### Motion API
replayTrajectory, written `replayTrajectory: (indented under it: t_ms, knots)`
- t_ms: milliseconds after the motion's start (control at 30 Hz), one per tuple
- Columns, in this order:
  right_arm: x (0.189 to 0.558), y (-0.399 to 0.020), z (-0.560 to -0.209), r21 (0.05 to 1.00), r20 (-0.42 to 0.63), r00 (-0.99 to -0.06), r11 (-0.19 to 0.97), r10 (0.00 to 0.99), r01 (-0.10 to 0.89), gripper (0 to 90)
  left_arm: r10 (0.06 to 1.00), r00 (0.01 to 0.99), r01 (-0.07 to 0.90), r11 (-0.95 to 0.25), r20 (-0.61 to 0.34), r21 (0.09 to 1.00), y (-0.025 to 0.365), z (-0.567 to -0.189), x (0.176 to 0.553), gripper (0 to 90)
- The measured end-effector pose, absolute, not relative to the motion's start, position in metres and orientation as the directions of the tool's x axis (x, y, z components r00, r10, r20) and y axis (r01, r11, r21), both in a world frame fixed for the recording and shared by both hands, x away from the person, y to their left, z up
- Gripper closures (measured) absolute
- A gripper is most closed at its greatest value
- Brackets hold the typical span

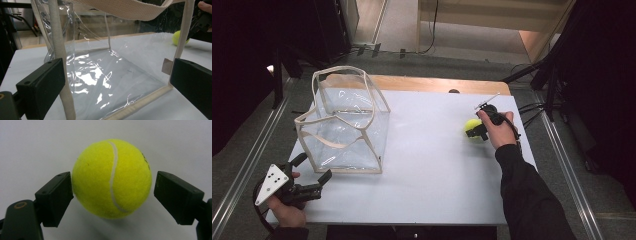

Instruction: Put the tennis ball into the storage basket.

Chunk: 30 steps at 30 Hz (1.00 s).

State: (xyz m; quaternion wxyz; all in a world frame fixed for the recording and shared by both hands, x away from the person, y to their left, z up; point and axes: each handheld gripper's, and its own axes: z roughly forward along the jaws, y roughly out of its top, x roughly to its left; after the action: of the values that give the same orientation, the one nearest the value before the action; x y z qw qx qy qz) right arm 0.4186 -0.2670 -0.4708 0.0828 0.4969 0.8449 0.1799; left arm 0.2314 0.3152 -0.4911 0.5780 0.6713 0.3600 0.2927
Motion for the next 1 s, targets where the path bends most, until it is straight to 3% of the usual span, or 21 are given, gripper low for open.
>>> replayTrajectory:
  t_ms: [433, 600, 1000]
  knots:
    - [0.431, -0.257, -0.472, 0.349, 0.049, -0.489, 0.444, 0.871, 0.825, 14.3, 0.821, 0.571, 0.146, -0.075, -0.022, 0.986, 0.315, -0.491, 0.231, 0.0]
    - [0.432, -0.257, -0.475, 0.327, 0.043, -0.480, 0.441, 0.876, 0.836, 20.7, 0.821, 0.571, 0.144, -0.072, -0.023, 0.987, 0.315, -0.491, 0.231, 0.0]
    - [0.433, -0.260, -0.476, 0.321, 0.074, -0.484, 0.439, 0.872, 0.839, 23.1, 0.821, 0.571, 0.140, -0.075, -0.018, 0.987, 0.316, -0.491, 0.231, 0.0]
